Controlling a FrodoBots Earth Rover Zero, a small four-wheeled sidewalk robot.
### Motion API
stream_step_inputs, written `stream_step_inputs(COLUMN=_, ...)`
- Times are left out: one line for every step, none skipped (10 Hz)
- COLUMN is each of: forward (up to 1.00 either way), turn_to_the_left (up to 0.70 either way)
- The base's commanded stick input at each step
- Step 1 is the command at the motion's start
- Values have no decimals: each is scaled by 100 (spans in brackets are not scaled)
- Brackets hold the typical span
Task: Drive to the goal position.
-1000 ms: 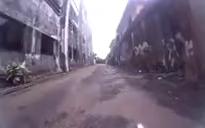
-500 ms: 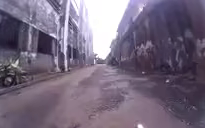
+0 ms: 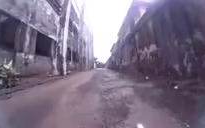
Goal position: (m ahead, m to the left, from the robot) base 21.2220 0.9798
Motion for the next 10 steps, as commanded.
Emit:
stream_step_inputs(forward=70, turn_to_the_left=0)
stream_step_inputs(forward=70, turn_to_the_left=0)
stream_step_inputs(forward=70, turn_to_the_left=0)
stream_step_inputs(forward=70, turn_to_the_left=0)
stream_step_inputs(forward=70, turn_to_the_left=0)
stream_step_inputs(forward=70, turn_to_the_left=0)
stream_step_inputs(forward=70, turn_to_the_left=0)
stream_step_inputs(forward=70, turn_to_the_left=0)
stream_step_inputs(forward=70, turn_to_the_left=0)
stream_step_inputs(forward=70, turn_to_the_left=0)
